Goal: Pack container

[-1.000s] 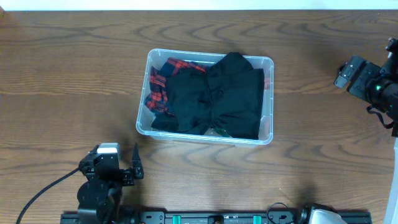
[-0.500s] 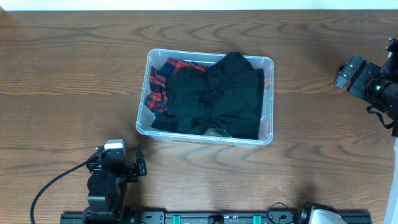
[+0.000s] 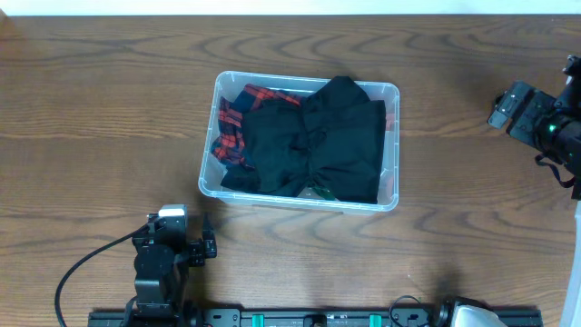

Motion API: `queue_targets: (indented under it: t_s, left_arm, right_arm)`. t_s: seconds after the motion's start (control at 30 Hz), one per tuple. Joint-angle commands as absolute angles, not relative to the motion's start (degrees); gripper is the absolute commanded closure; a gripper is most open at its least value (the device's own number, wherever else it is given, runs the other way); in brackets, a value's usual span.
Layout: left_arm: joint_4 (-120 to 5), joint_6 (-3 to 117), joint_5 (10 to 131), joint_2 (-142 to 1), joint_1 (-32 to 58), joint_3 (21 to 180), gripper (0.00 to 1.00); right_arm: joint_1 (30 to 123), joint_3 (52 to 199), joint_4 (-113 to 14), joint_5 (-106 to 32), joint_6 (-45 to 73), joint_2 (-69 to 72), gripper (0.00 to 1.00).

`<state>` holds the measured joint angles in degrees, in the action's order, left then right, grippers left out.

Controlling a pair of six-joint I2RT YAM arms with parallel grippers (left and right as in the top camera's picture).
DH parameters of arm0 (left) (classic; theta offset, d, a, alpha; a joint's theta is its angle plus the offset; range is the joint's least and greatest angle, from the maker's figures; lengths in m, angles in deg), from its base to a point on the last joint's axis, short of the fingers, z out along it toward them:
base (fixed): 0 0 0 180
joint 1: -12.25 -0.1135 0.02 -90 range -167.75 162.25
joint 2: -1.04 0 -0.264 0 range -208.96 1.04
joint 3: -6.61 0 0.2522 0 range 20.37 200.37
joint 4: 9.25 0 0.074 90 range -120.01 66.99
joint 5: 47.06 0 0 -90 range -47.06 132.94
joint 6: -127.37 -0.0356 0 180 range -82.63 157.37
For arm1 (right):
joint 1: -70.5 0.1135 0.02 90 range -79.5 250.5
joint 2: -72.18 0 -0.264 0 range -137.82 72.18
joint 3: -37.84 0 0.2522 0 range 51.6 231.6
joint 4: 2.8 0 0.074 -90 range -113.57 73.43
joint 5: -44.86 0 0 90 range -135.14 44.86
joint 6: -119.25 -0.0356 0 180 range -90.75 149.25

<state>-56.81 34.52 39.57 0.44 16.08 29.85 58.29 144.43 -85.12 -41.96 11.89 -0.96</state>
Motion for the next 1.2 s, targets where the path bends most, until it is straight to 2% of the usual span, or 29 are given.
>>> queue_targets:
  t_s: [0.0, 0.77, 1.0, 1.17]
  left_arm:
    - [-56.5, 34.2, 39.5, 0.8, 15.8, 29.1, 0.02]
    - [-56.5, 34.2, 39.5, 0.8, 15.8, 29.1, 0.02]
    - [-56.5, 34.2, 39.5, 0.8, 15.8, 29.1, 0.02]
    - [-56.5, 34.2, 39.5, 0.8, 15.8, 29.1, 0.02]
  right_arm:
    - [58.1, 144.4, -85.2, -41.9, 11.7, -1.1, 0.01]
    - [58.2, 144.4, -85.3, -41.9, 11.7, -0.7, 0.01]
    - [61.5, 143.3, -85.4, -42.0, 11.7, 5.7, 0.01]
    - [63.7, 135.5, -79.7, -45.9, 12.9, 14.4, 0.01]
